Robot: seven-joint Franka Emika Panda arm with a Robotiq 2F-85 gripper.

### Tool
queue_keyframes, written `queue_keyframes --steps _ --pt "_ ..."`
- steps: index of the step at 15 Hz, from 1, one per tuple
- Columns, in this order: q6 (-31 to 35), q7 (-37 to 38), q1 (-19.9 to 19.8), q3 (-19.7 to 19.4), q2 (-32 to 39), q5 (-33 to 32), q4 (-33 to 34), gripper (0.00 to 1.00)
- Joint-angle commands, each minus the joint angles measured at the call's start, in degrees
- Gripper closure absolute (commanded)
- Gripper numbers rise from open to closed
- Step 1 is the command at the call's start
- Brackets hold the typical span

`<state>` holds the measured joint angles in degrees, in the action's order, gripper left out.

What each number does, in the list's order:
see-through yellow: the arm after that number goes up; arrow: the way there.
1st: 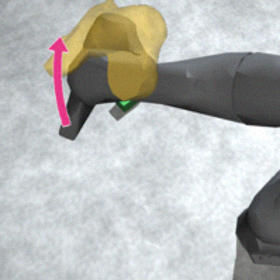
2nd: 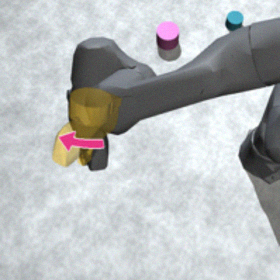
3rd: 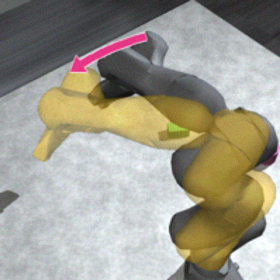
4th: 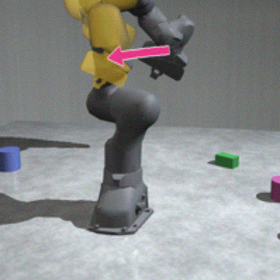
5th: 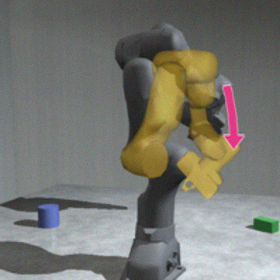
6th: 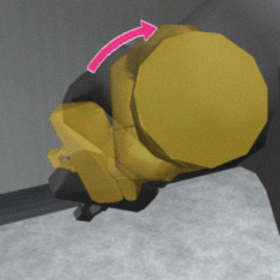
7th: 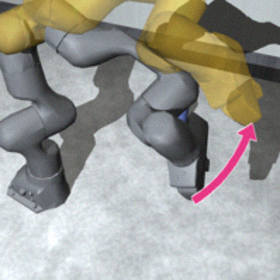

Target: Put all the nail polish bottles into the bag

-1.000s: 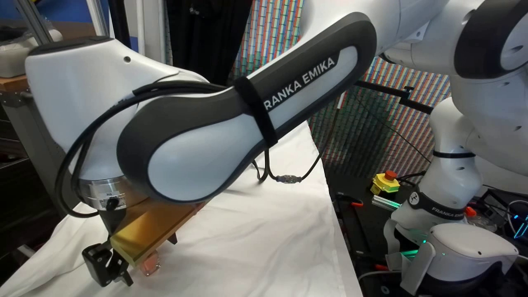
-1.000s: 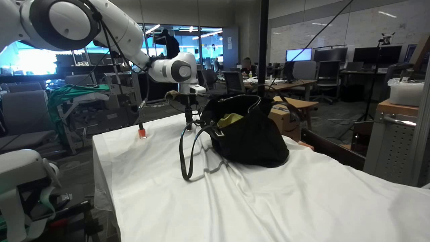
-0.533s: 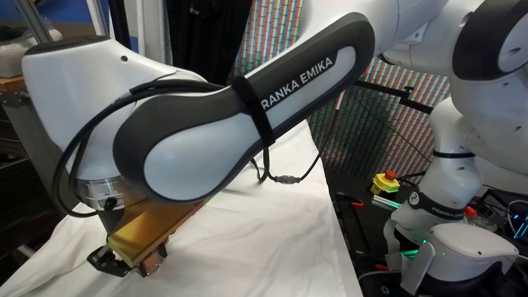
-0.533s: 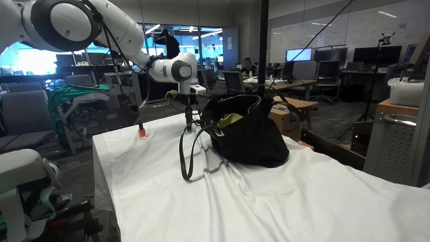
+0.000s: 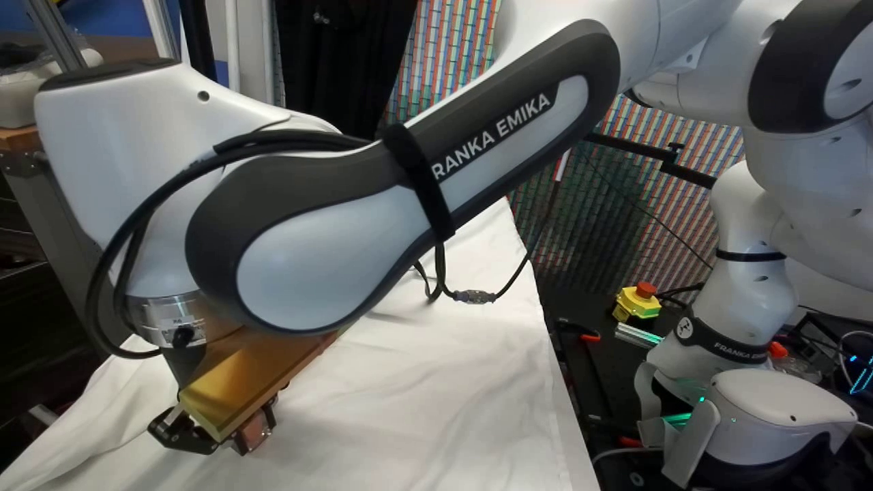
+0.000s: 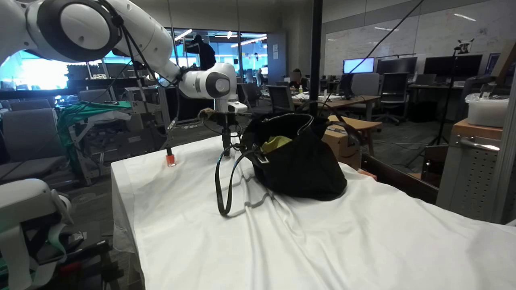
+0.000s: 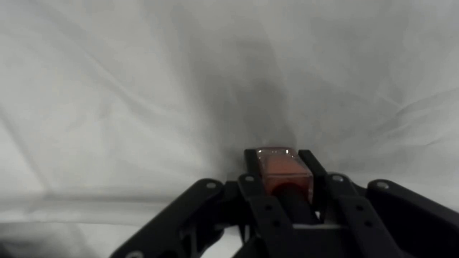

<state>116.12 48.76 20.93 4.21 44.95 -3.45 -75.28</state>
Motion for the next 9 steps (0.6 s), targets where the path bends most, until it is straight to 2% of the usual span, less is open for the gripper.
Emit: queue_keyframes --steps 1,9 --pt "-2.44 -0.03 0.57 -0.54 -0.6 0.79 2.03 0.85" --pt "-3.05 0.14 0.74 -0.96 -7.14 -0.47 -0.69 0.85"
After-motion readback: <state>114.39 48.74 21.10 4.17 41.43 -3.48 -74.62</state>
